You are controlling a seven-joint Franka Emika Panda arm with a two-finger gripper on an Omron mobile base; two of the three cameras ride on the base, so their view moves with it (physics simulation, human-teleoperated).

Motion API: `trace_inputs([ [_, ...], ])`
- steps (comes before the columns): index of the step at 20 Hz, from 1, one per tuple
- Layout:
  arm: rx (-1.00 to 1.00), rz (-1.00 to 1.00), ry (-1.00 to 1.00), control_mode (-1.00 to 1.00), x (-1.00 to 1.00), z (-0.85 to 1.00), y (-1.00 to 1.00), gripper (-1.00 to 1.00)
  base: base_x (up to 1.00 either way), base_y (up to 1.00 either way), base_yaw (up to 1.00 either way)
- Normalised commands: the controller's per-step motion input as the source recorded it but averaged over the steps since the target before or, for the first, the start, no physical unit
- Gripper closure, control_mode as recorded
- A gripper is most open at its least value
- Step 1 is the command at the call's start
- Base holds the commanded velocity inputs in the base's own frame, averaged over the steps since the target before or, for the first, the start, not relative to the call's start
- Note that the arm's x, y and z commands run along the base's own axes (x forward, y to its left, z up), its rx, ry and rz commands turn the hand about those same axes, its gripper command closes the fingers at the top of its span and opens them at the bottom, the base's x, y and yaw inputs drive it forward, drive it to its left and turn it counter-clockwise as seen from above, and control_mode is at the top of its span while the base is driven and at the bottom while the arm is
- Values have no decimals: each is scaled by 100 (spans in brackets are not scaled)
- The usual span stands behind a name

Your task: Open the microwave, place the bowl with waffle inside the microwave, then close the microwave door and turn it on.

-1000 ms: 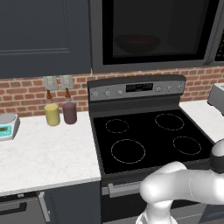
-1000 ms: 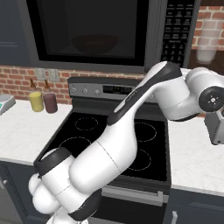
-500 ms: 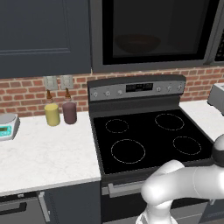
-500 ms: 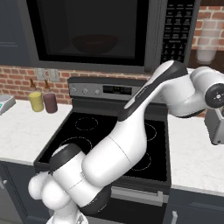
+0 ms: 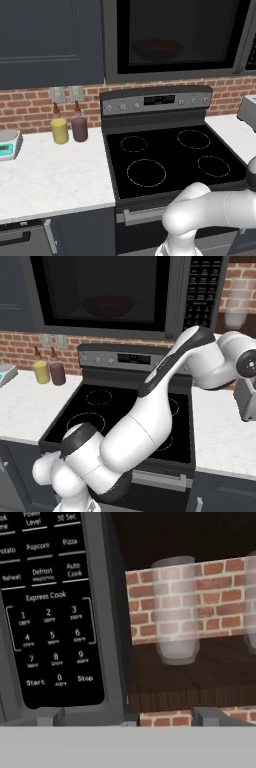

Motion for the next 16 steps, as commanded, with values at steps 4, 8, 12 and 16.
trace_inputs([
  [4, 0, 0, 0, -100, 9, 0, 30, -100, 0, 0, 0],
  [8, 0, 0, 0, -100, 11, 0, 32, -100, 0, 0, 0],
  [12, 0, 0, 0, -100, 18, 0, 28, -100, 0, 0, 0],
  [16, 0, 0, 0, -100, 28, 0, 22, -100, 0, 0, 0],
])
